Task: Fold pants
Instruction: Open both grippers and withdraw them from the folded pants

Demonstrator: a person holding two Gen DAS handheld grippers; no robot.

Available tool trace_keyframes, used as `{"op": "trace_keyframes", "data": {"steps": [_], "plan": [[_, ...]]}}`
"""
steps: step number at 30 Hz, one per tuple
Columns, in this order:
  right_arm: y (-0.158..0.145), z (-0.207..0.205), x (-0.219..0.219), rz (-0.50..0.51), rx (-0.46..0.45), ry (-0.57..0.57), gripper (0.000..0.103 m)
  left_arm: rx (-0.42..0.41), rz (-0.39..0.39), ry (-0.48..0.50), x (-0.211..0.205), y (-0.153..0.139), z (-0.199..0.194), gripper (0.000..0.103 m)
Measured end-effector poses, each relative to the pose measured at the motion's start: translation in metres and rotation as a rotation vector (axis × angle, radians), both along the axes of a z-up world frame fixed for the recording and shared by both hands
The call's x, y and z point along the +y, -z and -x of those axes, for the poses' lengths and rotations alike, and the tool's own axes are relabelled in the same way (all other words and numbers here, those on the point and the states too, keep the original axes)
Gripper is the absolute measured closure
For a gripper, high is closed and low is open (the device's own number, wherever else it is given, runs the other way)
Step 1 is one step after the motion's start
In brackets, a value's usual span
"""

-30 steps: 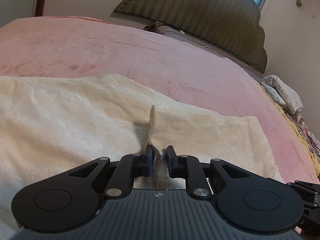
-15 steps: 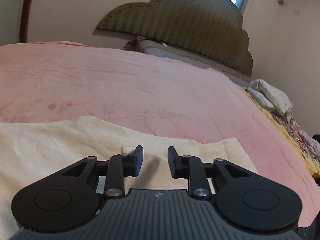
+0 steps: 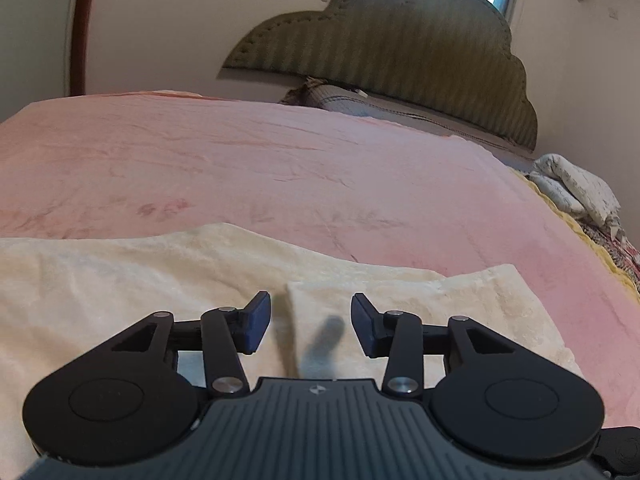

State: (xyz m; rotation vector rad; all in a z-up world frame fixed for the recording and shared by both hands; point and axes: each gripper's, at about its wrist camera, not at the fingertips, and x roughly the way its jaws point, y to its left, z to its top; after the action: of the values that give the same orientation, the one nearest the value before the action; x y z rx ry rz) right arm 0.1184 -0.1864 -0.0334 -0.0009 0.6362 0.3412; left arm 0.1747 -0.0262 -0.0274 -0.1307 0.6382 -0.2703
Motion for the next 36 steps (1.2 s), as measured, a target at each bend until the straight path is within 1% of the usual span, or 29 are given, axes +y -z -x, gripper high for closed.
{"op": "trace_keyframes", "data": {"steps": [2,4,5,6,9,10,11,13,14,16,17,18,19,20,23,26,30,33,36], "plan": [[-0.002,0.007,0.004,0.024,-0.032,0.0,0.089,-0.023,0.013,-0.038,0.012,-0.003,0.013,0.051],[0.002,0.01,0.012,0.092,-0.027,-0.029,0.09,-0.035,0.011,-0.065,0.019,-0.003,0.024,0.05],[0.004,0.014,0.016,0.122,-0.039,-0.039,0.09,-0.04,0.007,-0.069,0.021,-0.002,0.029,0.05],[0.004,0.014,0.017,0.128,-0.043,-0.037,0.089,-0.045,0.002,-0.071,0.023,-0.002,0.034,0.05],[-0.001,0.017,0.015,0.086,-0.052,0.0,0.089,-0.058,-0.017,-0.067,0.027,-0.004,0.047,0.047],[-0.004,0.019,0.015,0.076,-0.068,0.008,0.089,-0.063,-0.019,-0.066,0.03,-0.005,0.051,0.042],[-0.006,0.02,0.014,0.071,-0.083,0.013,0.089,-0.069,-0.023,-0.07,0.034,-0.005,0.057,0.034],[-0.013,0.021,0.015,0.069,-0.109,0.016,0.089,-0.074,-0.039,-0.093,0.044,-0.007,0.064,0.026],[-0.015,0.02,0.015,0.065,-0.117,0.013,0.089,-0.069,-0.045,-0.107,0.051,-0.006,0.067,0.024],[-0.014,0.017,0.016,0.067,-0.094,-0.01,0.087,-0.04,-0.042,-0.137,0.064,-0.006,0.071,0.024],[-0.009,0.011,0.019,0.086,-0.058,-0.022,0.079,-0.023,-0.03,-0.155,0.074,-0.006,0.074,0.024],[-0.002,0.007,0.021,0.115,-0.027,-0.026,0.076,-0.011,-0.021,-0.166,0.081,-0.006,0.076,0.024],[0.003,0.007,0.022,0.134,-0.027,-0.02,0.072,-0.003,-0.018,-0.174,0.089,-0.006,0.078,0.024],[0.005,0.01,0.02,0.128,-0.043,-0.012,0.07,0.002,-0.025,-0.185,0.096,-0.006,0.081,0.024],[0.001,0.012,0.01,0.071,-0.031,0.013,0.07,-0.018,-0.052,-0.223,0.111,-0.009,0.089,0.024],[-0.01,0.015,0.009,0.039,-0.059,0.027,0.07,-0.025,-0.042,-0.257,0.129,-0.013,0.094,0.024],[-0.023,0.017,0.032,0.054,-0.094,-0.042,0.07,-0.024,0.006,-0.329,0.16,-0.019,0.102,0.024],[-0.031,0.022,0.064,0.097,-0.137,-0.147,0.07,-0.017,0.056,-0.385,0.187,-0.026,0.11,0.024],[-0.031,0.025,0.097,0.119,-0.152,-0.27,0.069,0.008,0.135,-0.427,0.215,-0.03,0.12,0.023]]}}
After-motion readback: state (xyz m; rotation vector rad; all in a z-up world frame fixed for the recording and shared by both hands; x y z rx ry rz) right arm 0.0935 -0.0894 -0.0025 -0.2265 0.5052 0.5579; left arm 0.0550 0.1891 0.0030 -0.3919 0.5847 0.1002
